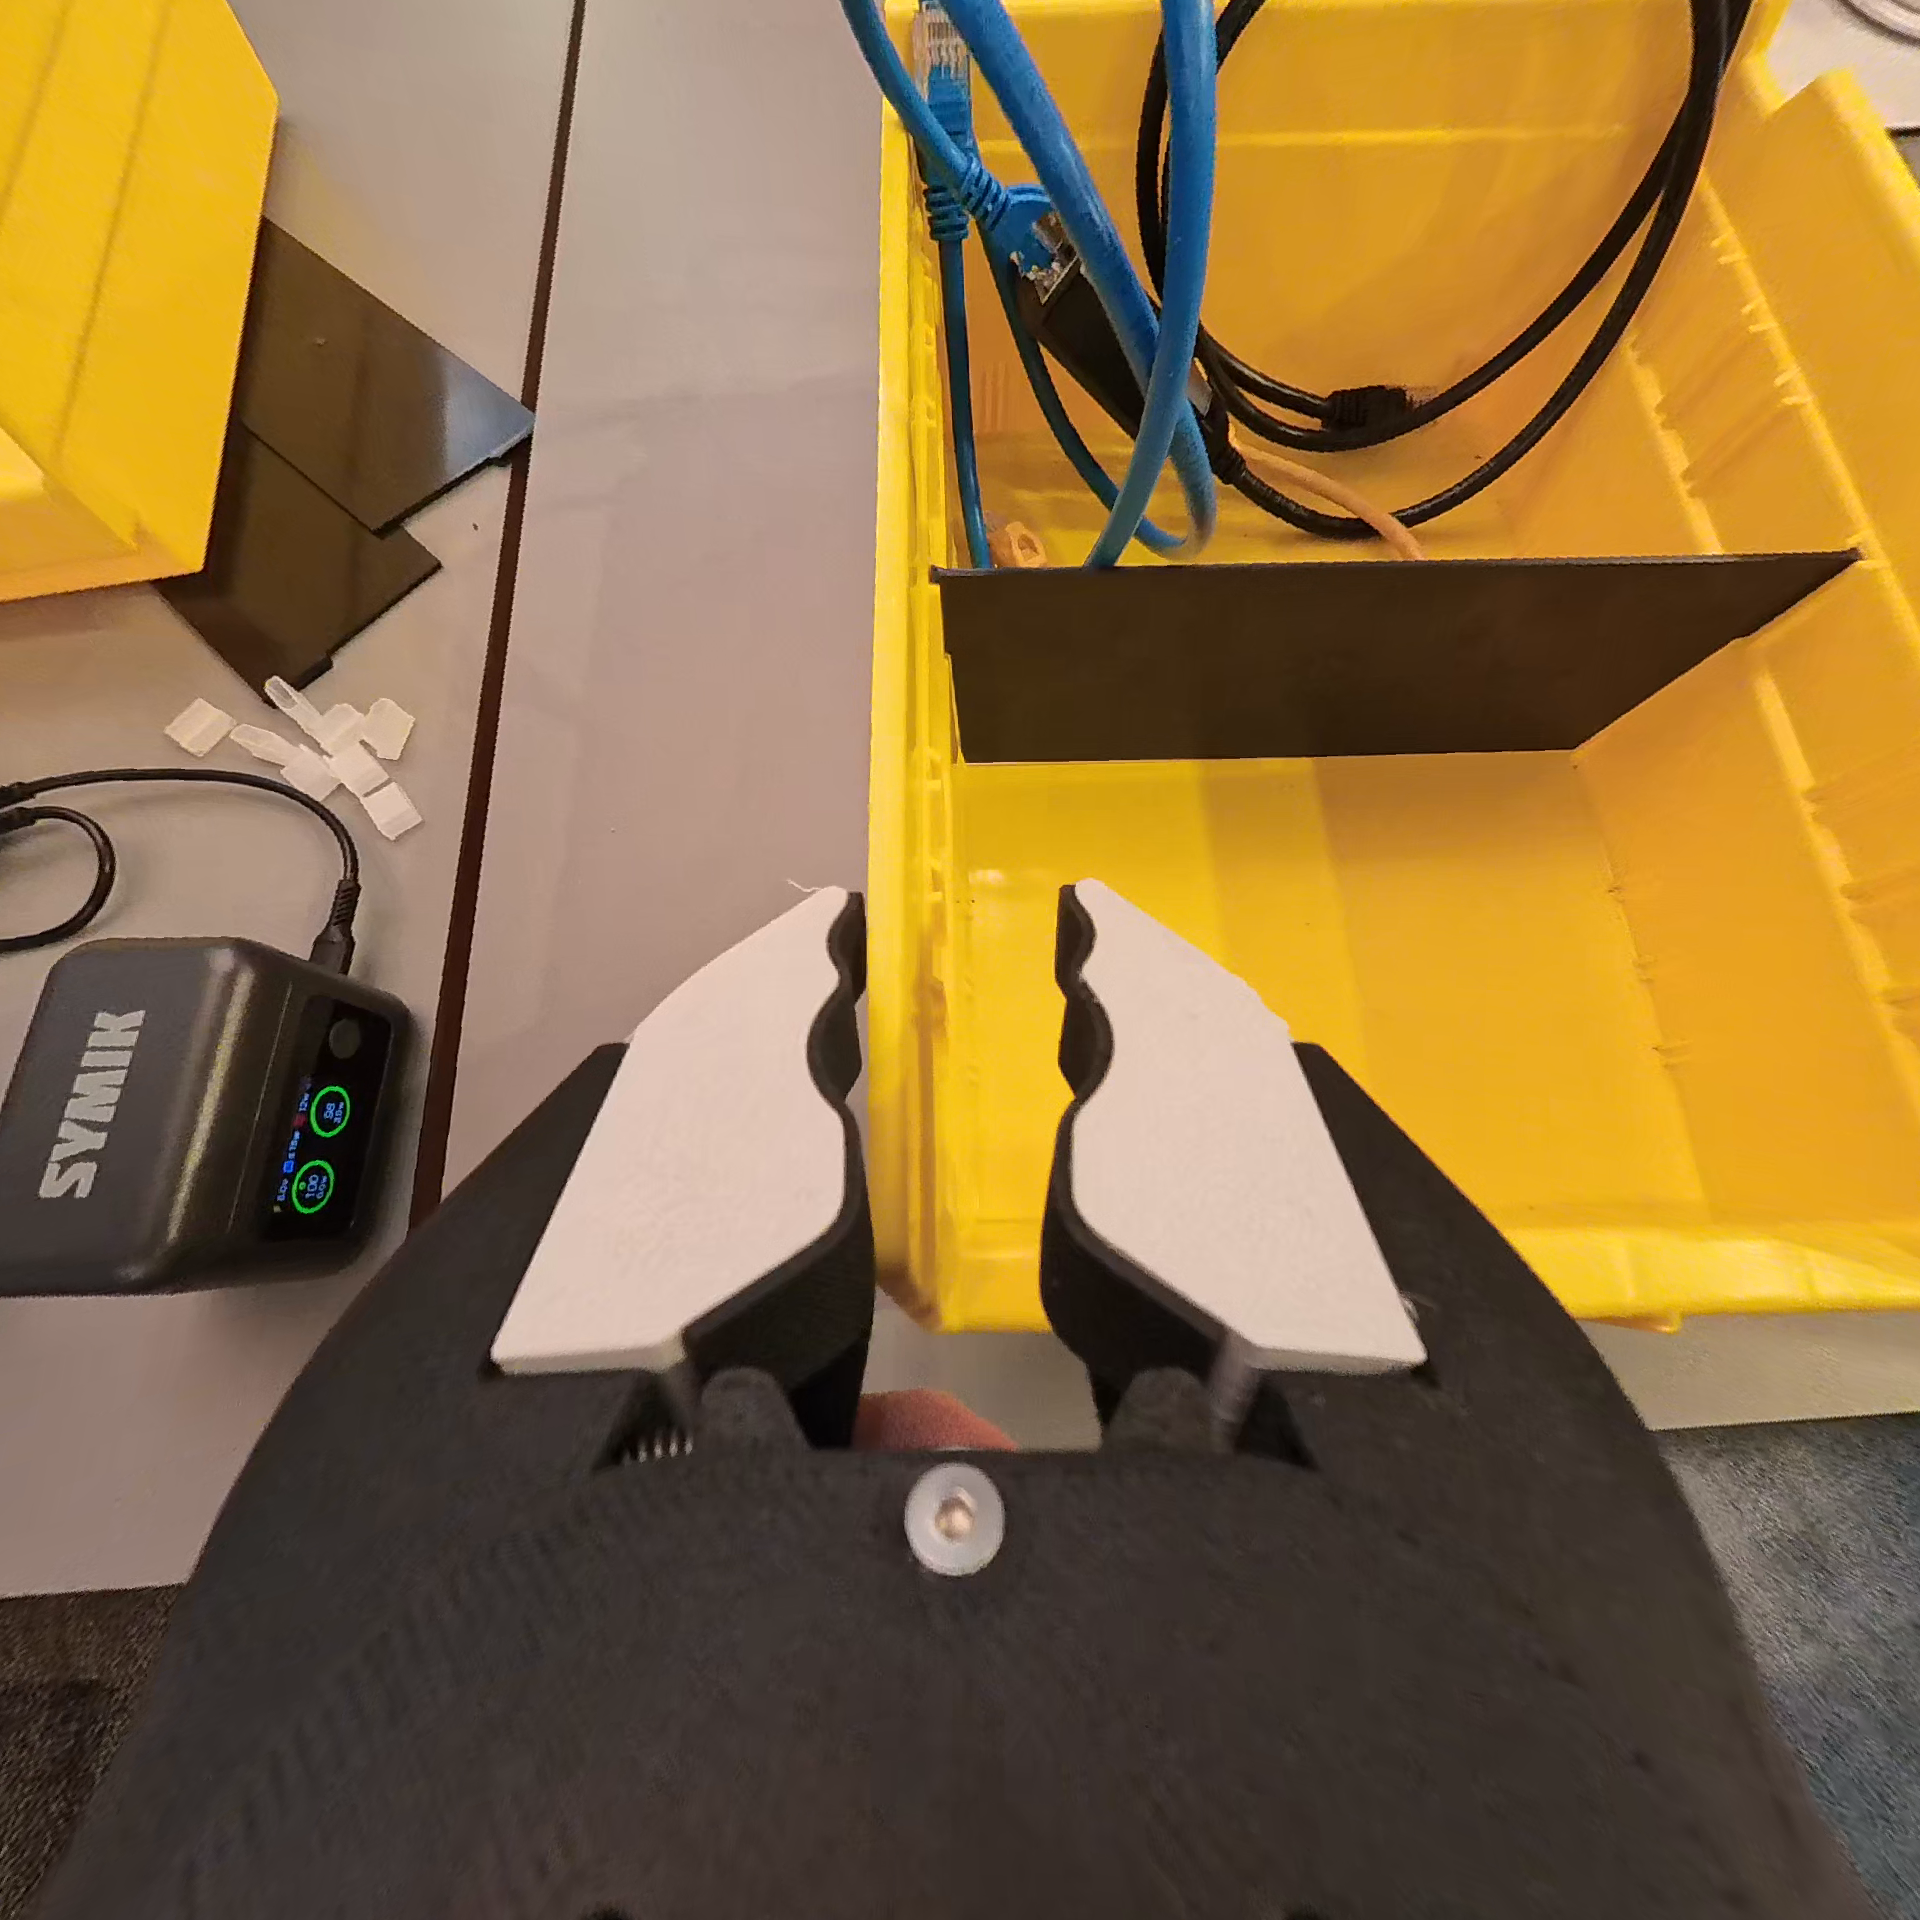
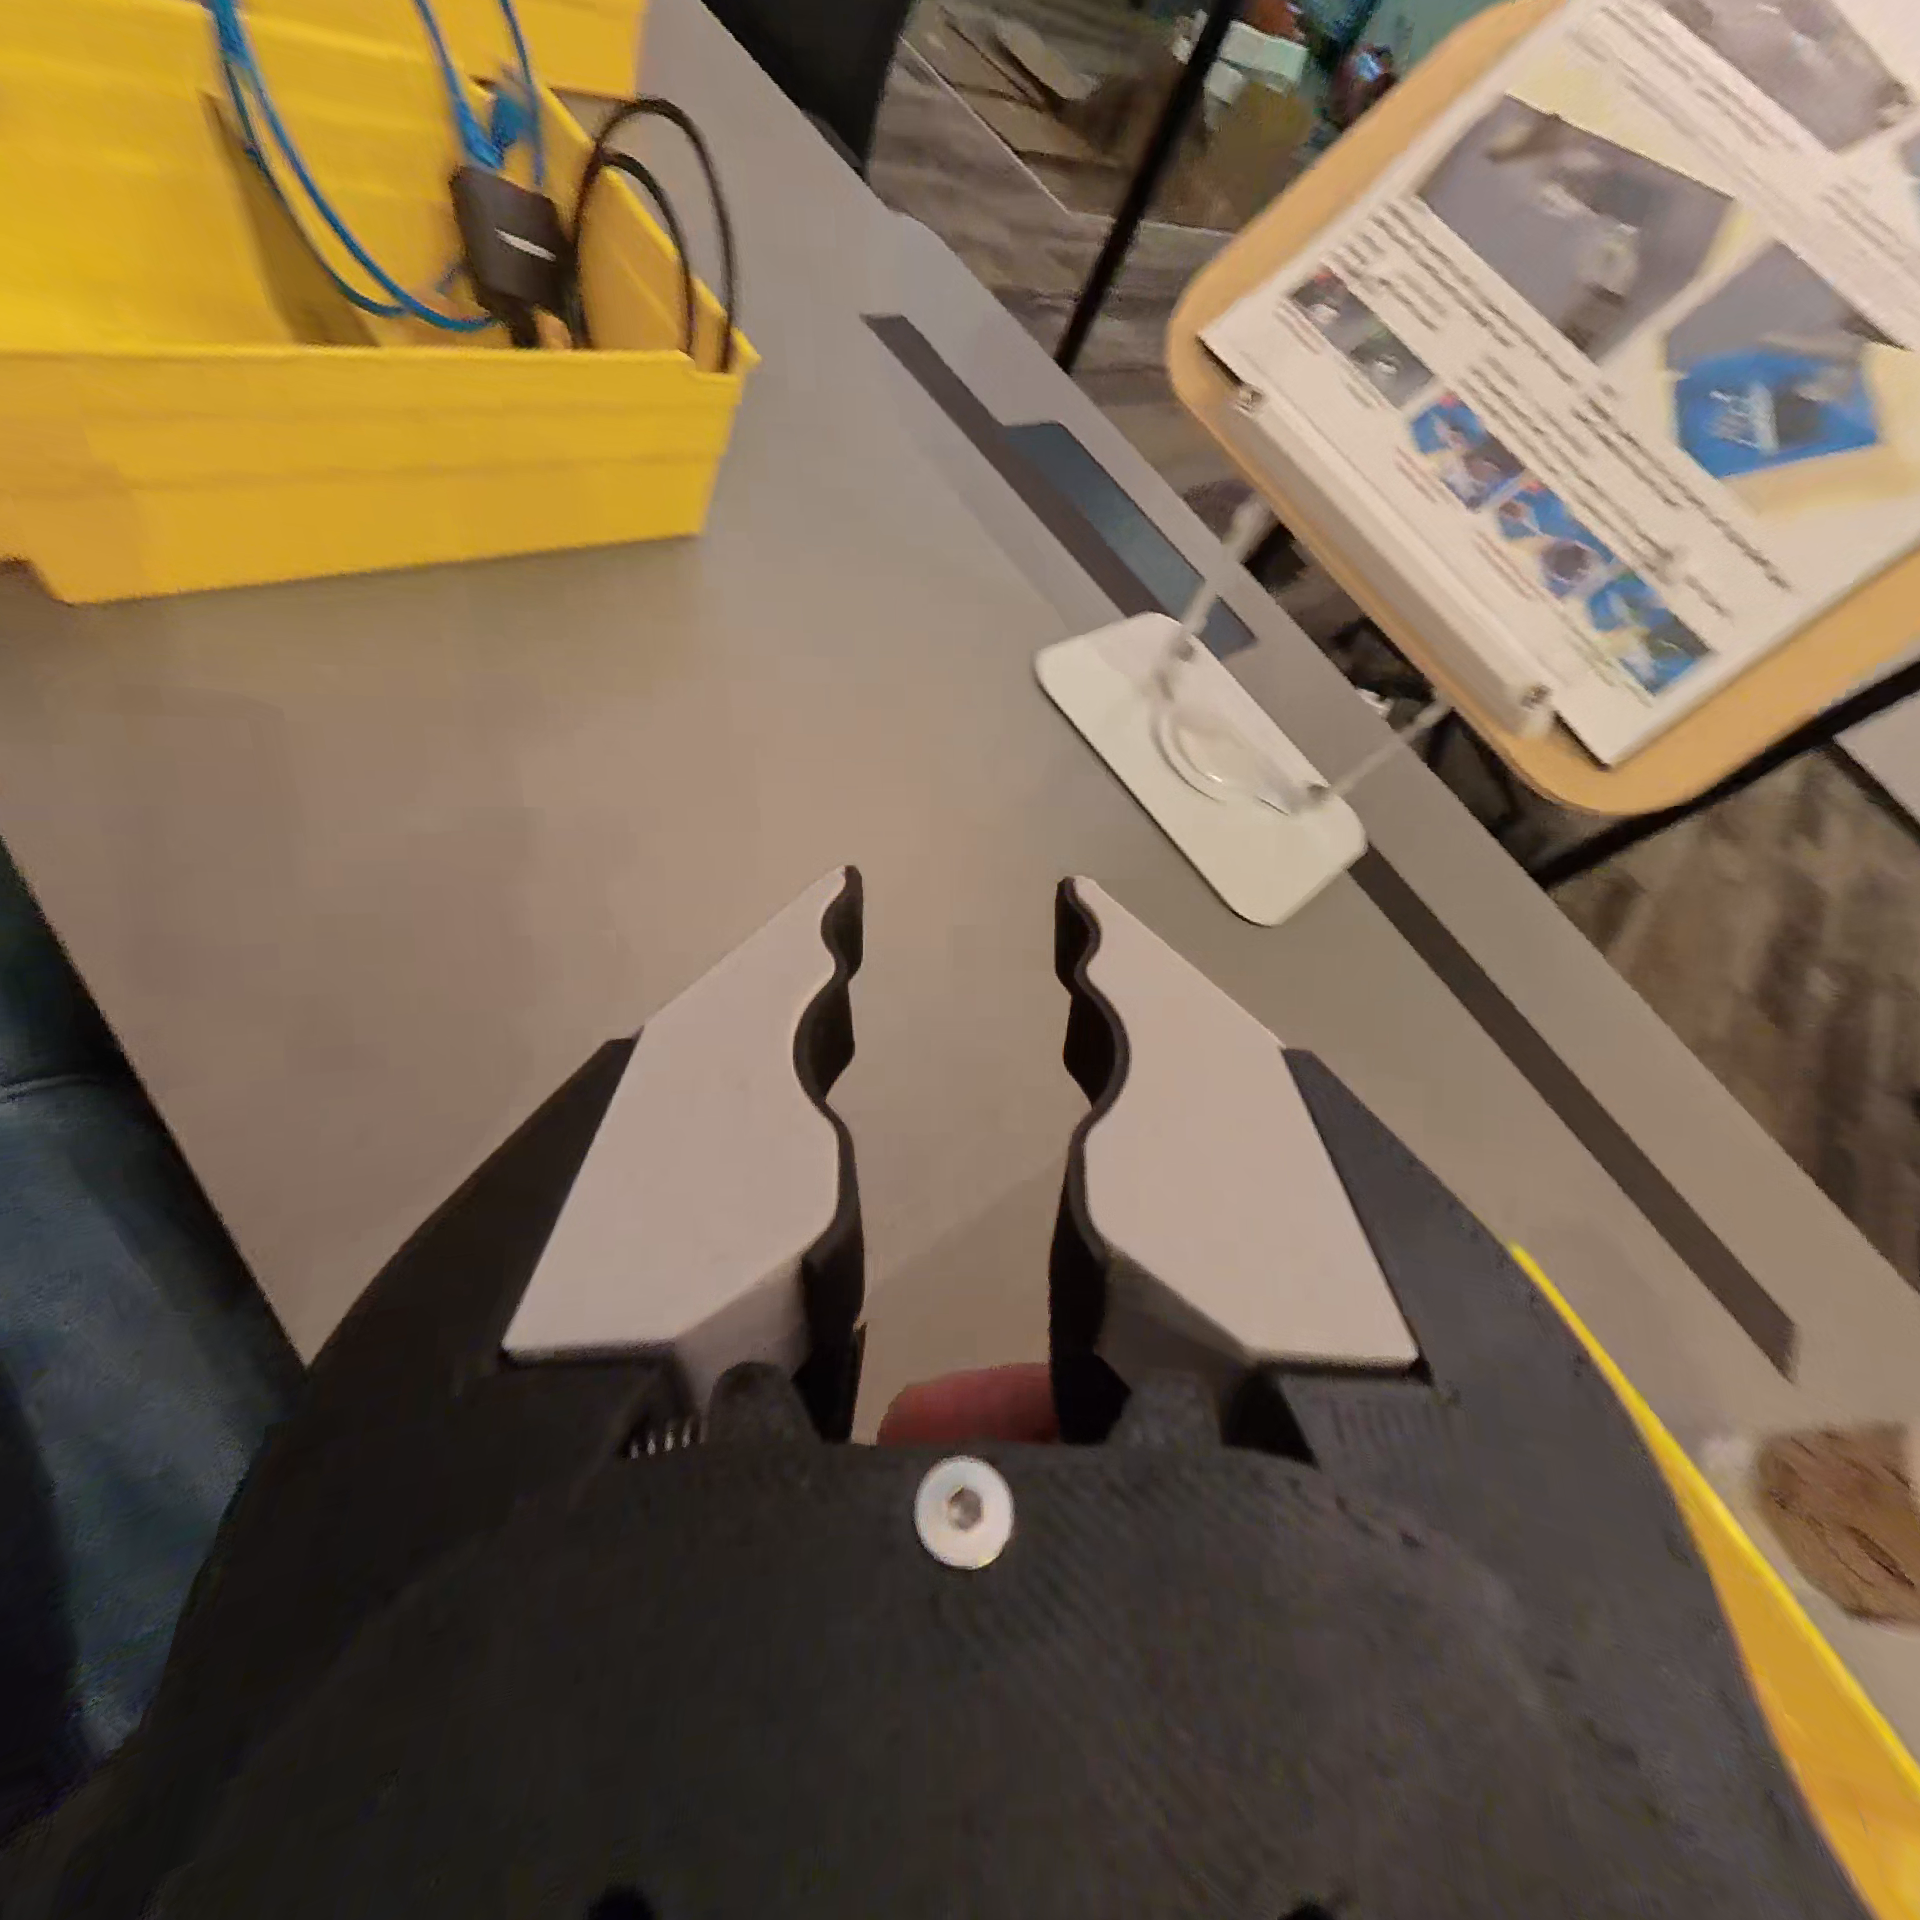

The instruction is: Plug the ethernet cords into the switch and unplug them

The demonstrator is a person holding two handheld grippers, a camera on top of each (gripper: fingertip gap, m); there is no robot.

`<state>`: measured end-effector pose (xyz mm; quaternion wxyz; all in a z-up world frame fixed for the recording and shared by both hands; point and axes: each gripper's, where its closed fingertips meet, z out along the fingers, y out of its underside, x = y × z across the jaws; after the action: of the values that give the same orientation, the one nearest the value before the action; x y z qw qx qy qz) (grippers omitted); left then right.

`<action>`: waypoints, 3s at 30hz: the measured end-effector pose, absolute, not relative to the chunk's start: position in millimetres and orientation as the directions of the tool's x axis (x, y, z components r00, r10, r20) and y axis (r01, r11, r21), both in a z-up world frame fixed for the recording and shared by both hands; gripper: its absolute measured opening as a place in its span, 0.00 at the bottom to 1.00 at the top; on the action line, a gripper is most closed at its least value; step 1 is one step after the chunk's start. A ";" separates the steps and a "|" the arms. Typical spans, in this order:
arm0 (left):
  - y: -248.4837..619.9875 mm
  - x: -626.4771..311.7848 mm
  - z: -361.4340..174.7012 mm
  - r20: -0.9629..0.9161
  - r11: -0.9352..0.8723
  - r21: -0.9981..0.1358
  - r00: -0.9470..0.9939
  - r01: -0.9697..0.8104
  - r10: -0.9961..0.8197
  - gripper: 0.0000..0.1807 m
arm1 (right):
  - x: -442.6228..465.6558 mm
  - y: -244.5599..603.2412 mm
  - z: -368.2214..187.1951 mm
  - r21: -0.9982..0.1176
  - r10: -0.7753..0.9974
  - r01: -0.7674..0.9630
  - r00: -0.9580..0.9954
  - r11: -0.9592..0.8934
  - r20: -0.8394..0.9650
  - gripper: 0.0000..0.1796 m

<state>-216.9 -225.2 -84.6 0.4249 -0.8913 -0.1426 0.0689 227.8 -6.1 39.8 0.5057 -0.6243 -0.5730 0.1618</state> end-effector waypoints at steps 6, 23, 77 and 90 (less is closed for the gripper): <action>-224.0 -216.3 -86.5 -0.004 -0.604 -0.775 0.954 0.187 0.301 0.19 | 185.2 -40.4 13.0 -0.849 0.947 0.512 0.186 0.133 0.261 0.20; -223.1 -216.9 -87.7 -0.007 -0.606 -0.774 0.955 0.183 0.298 0.20 | 153.2 -71.4 -30.0 -0.875 0.993 0.485 0.094 0.012 0.066 0.21; -214.2 -212.1 -54.3 -0.094 -0.531 -0.842 0.942 0.097 0.321 0.24 | 152.6 -61.5 -70.4 -0.834 0.990 0.552 0.099 0.026 0.096 0.22; -212.7 -210.5 -44.3 -0.127 -0.507 -0.860 0.937 0.060 0.325 0.26 | 152.5 -62.5 -73.4 -0.830 0.992 0.557 0.091 0.025 0.091 0.22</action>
<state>-210.5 -212.7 -44.3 0.4835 -0.8573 -0.1120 0.1371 152.5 -62.5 -73.4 0.3761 -0.6356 -0.6091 0.2891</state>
